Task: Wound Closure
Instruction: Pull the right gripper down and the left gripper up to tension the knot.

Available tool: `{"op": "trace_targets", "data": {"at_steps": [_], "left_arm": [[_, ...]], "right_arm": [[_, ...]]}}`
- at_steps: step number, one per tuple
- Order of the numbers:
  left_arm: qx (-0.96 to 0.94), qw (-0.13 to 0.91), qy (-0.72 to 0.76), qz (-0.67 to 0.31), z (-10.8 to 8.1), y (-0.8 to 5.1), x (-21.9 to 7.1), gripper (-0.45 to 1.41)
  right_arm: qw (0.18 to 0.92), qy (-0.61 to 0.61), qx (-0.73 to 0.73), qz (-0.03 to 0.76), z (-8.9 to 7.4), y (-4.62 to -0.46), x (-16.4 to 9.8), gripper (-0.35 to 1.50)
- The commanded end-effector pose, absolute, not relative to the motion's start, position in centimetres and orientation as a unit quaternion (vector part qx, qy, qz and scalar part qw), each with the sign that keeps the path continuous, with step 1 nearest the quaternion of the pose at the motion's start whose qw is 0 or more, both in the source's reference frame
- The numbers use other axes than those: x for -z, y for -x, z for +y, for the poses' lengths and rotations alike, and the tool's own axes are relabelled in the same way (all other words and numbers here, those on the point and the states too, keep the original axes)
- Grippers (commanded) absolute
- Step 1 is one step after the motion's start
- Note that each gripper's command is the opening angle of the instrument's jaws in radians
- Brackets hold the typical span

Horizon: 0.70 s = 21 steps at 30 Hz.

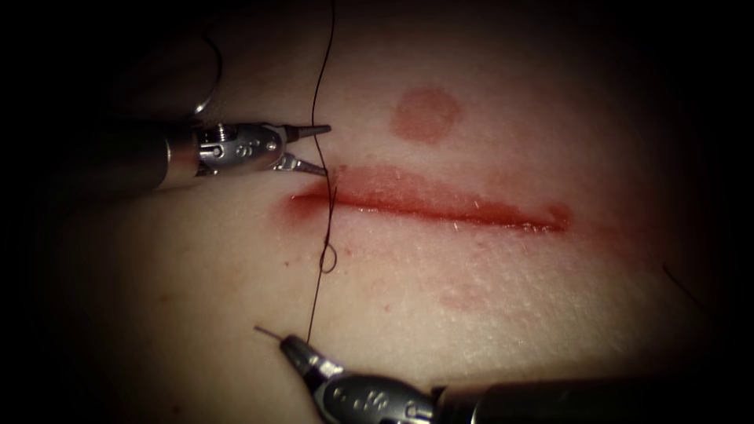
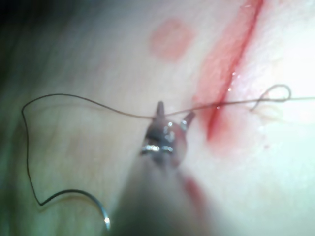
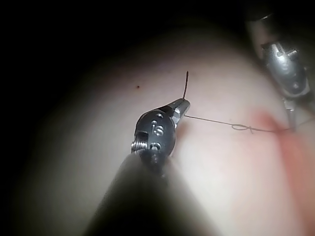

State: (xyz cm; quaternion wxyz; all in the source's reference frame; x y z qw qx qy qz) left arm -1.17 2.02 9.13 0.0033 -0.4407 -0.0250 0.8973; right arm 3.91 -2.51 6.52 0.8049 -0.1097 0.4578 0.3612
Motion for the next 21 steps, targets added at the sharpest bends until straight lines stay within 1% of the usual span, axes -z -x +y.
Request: {"op": "trace_targets", "data": {"at_steps": [1, 3, 4, 5, 6, 7, 12, 15, 16, 17, 21], "left_arm": [[-0.897, 0.004, 0.441, -0.025, 2.02, 1.24, -9.20, 0.27], [-0.897, 0.005, 0.440, -0.024, 2.04, 1.27, -9.21, 0.23], [-0.897, 0.005, 0.441, -0.025, 2.04, 1.28, -9.22, 0.15], [-0.897, 0.005, 0.441, -0.025, 2.04, 1.28, -9.22, 0.15], [-0.897, 0.002, 0.442, -0.024, 2.04, 1.28, -9.21, 0.01], [-0.895, -0.011, 0.446, -0.023, 2.04, 1.27, -9.21, -0.35], [-0.889, -0.007, 0.458, -0.019, 2.12, 1.15, -9.14, -0.35], [-0.882, 0.016, 0.471, -0.011, 2.27, 1.08, -9.07, -0.35], [-0.878, 0.030, 0.478, -0.012, 2.32, 1.06, -9.04, -0.35], [-0.869, 0.067, 0.489, -0.019, 2.47, 1.02, -8.97, -0.35], [-0.861, 0.106, 0.497, -0.027, 2.74, 0.99, -8.89, -0.35]], "right_arm": [[0.806, 0.108, -0.361, 0.457, -2.61, -3.95, -6.59, -0.35], [0.807, 0.108, -0.360, 0.456, -2.63, -3.95, -6.60, -0.35], [0.807, 0.107, -0.360, 0.455, -2.63, -3.95, -6.60, -0.35], [0.807, 0.107, -0.360, 0.455, -2.63, -3.95, -6.60, -0.35], [0.807, 0.107, -0.360, 0.455, -2.63, -3.95, -6.60, -0.35], [0.807, 0.107, -0.360, 0.455, -2.63, -3.95, -6.60, -0.35], [0.807, 0.106, -0.359, 0.456, -2.64, -3.94, -6.59, -0.35], [0.807, 0.106, -0.359, 0.456, -2.64, -3.94, -6.59, -0.35], [0.807, 0.106, -0.359, 0.456, -2.64, -3.94, -6.59, -0.35], [0.808, 0.105, -0.359, 0.455, -2.64, -3.94, -6.59, -0.35], [0.808, 0.105, -0.359, 0.455, -2.64, -3.95, -6.59, -0.35]]}}
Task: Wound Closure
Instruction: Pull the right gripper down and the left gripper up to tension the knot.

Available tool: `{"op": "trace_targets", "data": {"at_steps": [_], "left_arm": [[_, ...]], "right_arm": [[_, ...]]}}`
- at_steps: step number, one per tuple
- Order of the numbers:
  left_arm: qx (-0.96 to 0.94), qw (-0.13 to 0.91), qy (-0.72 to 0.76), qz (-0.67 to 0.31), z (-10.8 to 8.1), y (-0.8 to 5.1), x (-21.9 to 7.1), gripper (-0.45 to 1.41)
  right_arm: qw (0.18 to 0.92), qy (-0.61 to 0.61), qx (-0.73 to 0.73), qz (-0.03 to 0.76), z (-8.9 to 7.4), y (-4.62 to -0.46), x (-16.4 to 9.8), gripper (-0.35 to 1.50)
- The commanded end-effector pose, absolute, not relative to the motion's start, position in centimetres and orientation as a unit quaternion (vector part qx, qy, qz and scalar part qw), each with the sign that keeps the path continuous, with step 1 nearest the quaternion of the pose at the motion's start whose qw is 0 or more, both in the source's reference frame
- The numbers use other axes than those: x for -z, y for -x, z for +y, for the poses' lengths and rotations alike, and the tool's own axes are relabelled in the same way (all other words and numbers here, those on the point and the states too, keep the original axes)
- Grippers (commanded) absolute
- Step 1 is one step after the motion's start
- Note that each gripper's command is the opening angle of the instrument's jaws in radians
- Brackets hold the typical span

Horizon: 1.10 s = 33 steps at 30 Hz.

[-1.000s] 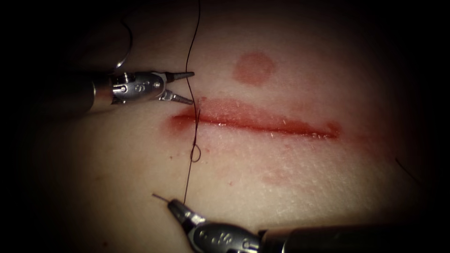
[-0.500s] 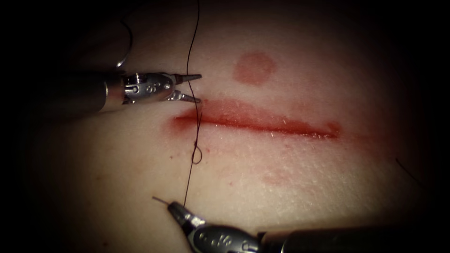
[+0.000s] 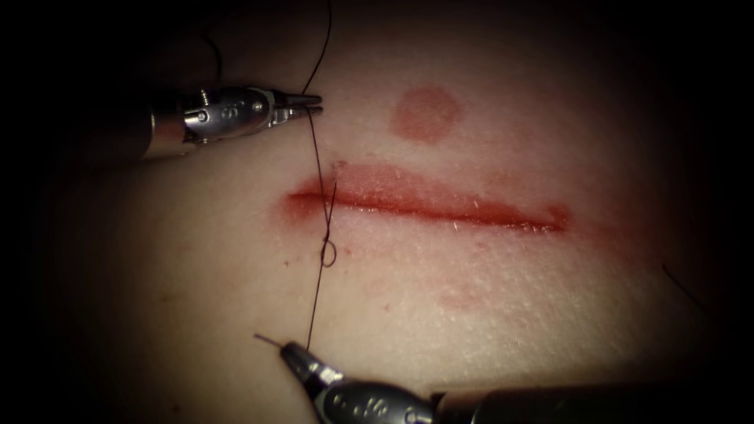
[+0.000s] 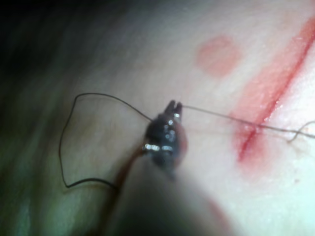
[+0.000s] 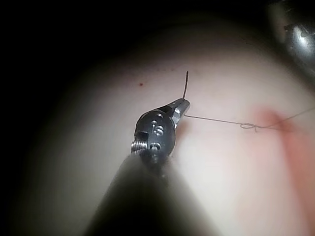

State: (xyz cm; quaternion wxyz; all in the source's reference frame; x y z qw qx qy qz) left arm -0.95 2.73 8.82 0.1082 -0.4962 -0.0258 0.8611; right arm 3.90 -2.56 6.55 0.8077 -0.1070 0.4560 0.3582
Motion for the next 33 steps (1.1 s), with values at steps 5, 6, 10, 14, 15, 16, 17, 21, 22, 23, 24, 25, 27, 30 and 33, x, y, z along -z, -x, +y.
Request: {"op": "trace_targets", "data": {"at_steps": [5, 6, 10, 14, 15, 16, 17, 21, 22, 23, 24, 25, 27, 30, 33], "left_arm": [[-0.845, 0.163, 0.508, -0.032, 3.4, 1.08, -8.9, -0.35], [-0.845, 0.178, 0.504, -0.035, 3.5, 1.14, -9.0, -0.35], [-0.852, 0.190, 0.486, -0.043, 3.7, 1.43, -9.4, -0.35], [-0.852, 0.200, 0.481, -0.045, 3.9, 1.56, -9.7, -0.35], [-0.852, 0.200, 0.481, -0.045, 3.9, 1.56, -9.7, -0.35], [-0.852, 0.202, 0.481, -0.045, 3.9, 1.58, -9.7, -0.35], [-0.852, 0.205, 0.480, -0.042, 4.0, 1.60, -9.9, -0.35], [-0.852, 0.212, 0.477, -0.038, 4.3, 1.58, -10.1, -0.35], [-0.852, 0.216, 0.476, -0.038, 4.4, 1.56, -10.2, -0.35], [-0.852, 0.216, 0.476, -0.038, 4.4, 1.56, -10.2, -0.35], [-0.853, 0.218, 0.474, -0.036, 4.5, 1.54, -10.2, -0.35], [-0.852, 0.221, 0.473, -0.038, 4.6, 1.52, -10.2, -0.35], [-0.853, 0.222, 0.470, -0.037, 4.6, 1.50, -10.2, -0.35], [-0.854, 0.218, 0.471, -0.030, 4.7, 1.47, -10.3, -0.35], [-0.854, 0.215, 0.474, -0.017, 4.8, 1.44, -10.3, -0.35]], "right_arm": [[0.807, 0.106, -0.359, 0.456, -2.6, -3.96, -6.6, -0.35], [0.807, 0.106, -0.360, 0.456, -2.6, -3.96, -6.6, -0.35], [0.807, 0.105, -0.359, 0.456, -2.6, -3.97, -6.6, -0.35], [0.807, 0.105, -0.359, 0.457, -2.6, -3.97, -6.5, -0.35], [0.807, 0.105, -0.359, 0.457, -2.6, -3.97, -6.5, -0.35], [0.807, 0.104, -0.359, 0.457, -2.7, -3.97, -6.5, -0.35], [0.807, 0.104, -0.358, 0.457, -2.7, -3.97, -6.5, -0.35], [0.807, 0.104, -0.358, 0.457, -2.7, -3.98, -6.5, -0.35], [0.807, 0.105, -0.359, 0.456, -2.7, -3.97, -6.5, -0.35], [0.807, 0.105, -0.359, 0.456, -2.7, -3.97, -6.5, -0.35], [0.807, 0.105, -0.359, 0.456, -2.7, -3.97, -6.5, -0.35], [0.807, 0.105, -0.359, 0.456, -2.7, -3.97, -6.5, -0.35], [0.807, 0.105, -0.359, 0.456, -2.7, -3.97, -6.5, -0.35], [0.807, 0.105, -0.359, 0.456, -2.7, -3.97, -6.5, -0.35], [0.807, 0.105, -0.359, 0.457, -2.7, -3.97, -6.5, -0.35]]}}
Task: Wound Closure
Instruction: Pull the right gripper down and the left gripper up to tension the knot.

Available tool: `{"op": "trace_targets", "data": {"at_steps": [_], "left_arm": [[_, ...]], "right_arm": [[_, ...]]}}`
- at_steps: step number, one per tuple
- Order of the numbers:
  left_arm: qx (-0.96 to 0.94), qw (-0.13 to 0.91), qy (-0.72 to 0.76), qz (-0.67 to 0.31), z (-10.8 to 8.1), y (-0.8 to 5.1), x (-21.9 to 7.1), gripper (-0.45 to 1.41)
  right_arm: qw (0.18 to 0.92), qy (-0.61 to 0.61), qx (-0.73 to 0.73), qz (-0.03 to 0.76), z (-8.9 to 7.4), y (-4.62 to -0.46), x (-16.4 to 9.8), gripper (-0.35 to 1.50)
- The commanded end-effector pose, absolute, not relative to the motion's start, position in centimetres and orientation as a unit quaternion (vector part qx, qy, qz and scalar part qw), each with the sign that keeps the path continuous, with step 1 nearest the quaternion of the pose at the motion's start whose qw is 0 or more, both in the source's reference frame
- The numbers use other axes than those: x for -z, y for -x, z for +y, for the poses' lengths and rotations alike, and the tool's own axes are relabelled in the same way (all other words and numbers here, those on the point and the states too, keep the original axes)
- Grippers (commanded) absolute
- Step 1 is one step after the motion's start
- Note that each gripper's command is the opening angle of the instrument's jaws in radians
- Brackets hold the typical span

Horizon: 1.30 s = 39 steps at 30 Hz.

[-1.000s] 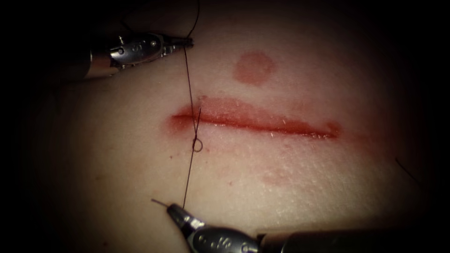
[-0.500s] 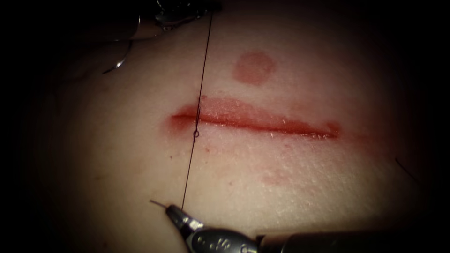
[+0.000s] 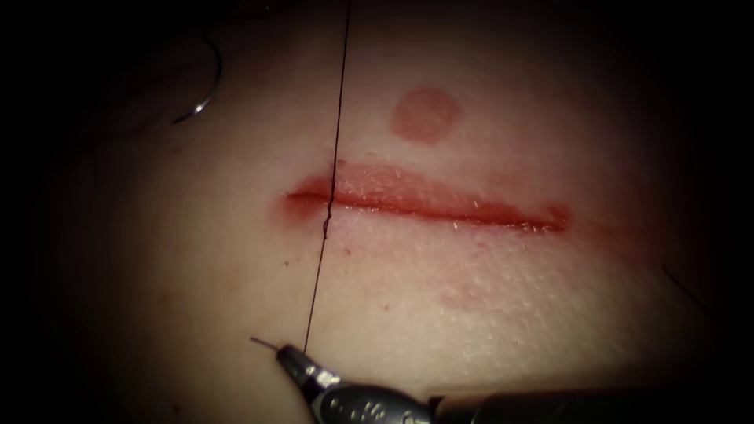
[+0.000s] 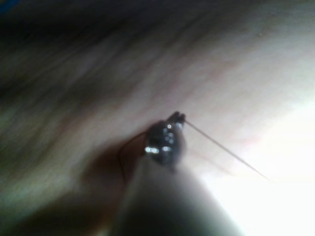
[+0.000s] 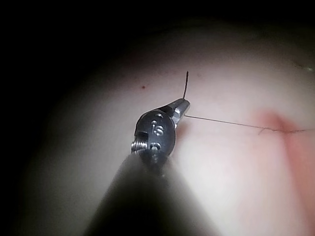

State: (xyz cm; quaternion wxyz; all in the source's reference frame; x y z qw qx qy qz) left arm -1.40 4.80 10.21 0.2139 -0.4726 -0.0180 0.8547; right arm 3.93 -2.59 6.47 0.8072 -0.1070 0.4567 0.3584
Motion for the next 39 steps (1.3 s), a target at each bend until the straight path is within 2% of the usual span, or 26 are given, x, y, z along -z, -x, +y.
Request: {"op": "trace_targets", "data": {"at_steps": [1, 39], "left_arm": [[-0.852, 0.218, 0.476, -0.015, 4.90, 1.43, -10.26, -0.35], [-0.850, 0.238, 0.469, 0.025, 5.70, 1.34, -10.43, -0.35]], "right_arm": [[0.807, 0.105, -0.359, 0.457, -2.66, -3.97, -6.51, -0.35], [0.823, 0.055, -0.329, 0.459, -3.10, -4.11, -6.19, -0.35]]}}
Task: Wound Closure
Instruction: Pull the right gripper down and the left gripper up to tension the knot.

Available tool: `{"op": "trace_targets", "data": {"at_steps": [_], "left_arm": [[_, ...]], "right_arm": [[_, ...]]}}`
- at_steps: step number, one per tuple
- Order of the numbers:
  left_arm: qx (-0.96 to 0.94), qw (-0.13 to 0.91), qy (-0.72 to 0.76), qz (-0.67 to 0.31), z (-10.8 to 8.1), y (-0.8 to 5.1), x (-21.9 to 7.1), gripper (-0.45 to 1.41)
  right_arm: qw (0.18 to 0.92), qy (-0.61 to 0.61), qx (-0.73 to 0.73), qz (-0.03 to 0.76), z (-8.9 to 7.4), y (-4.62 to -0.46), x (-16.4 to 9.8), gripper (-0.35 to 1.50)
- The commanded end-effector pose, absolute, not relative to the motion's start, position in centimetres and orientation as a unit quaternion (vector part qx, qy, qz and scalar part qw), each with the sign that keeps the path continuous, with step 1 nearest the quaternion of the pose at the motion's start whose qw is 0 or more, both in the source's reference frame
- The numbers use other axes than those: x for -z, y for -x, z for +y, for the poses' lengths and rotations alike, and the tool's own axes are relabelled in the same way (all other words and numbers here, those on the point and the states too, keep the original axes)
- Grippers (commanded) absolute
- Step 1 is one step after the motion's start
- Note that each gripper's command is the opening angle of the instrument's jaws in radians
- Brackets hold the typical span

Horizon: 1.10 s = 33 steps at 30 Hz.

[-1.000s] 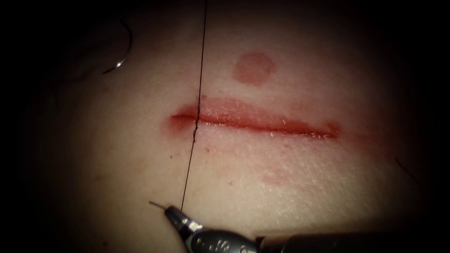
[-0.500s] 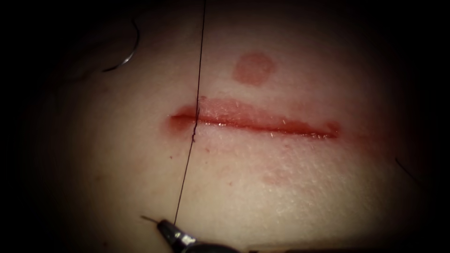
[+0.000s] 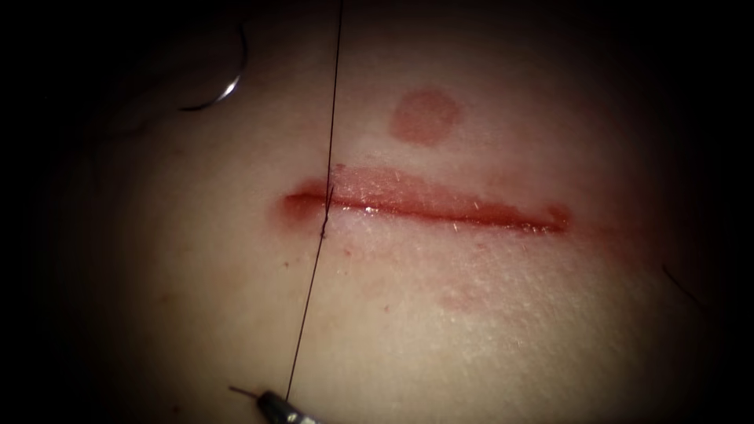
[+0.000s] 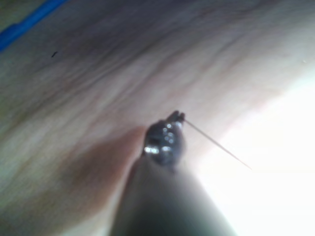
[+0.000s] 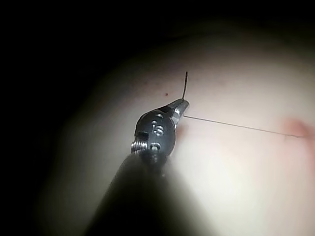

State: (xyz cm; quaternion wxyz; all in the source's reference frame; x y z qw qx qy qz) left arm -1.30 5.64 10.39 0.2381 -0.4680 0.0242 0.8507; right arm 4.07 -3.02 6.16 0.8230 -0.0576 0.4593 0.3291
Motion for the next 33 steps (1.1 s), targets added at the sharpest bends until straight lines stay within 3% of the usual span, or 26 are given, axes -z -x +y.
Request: {"op": "trace_targets", "data": {"at_steps": [1, 16, 19, 20, 21, 24, 33], "left_arm": [[-0.850, 0.239, 0.469, 0.026, 5.7, 1.34, -10.4, -0.35], [-0.835, 0.255, 0.486, 0.040, 5.7, 1.32, -10.4, -0.35], [-0.828, 0.277, 0.484, 0.055, 5.6, 1.34, -10.3, -0.01], [-0.820, 0.299, 0.486, 0.047, 5.5, 1.33, -10.3, 0.29], [-0.814, 0.302, 0.495, 0.044, 5.3, 1.31, -10.2, 0.42], [-0.768, 0.337, 0.545, 0.020, 4.9, 1.22, -10.1, 0.60], [-0.624, 0.352, 0.663, -0.216, 3.7, 0.55, -9.5, 0.66]], "right_arm": [[0.824, 0.055, -0.329, 0.458, -3.1, -4.11, -6.2, -0.35], [0.820, 0.073, -0.343, 0.453, -3.0, -3.98, -6.3, -0.35], [0.820, 0.073, -0.343, 0.453, -2.9, -3.98, -6.3, -0.35], [0.820, 0.073, -0.343, 0.453, -2.9, -3.99, -6.3, -0.35], [0.820, 0.072, -0.343, 0.453, -2.9, -4.00, -6.3, -0.35], [0.820, 0.074, -0.344, 0.452, -2.9, -4.01, -6.3, -0.35], [0.820, 0.072, -0.343, 0.453, -2.9, -4.02, -6.3, -0.35]]}}
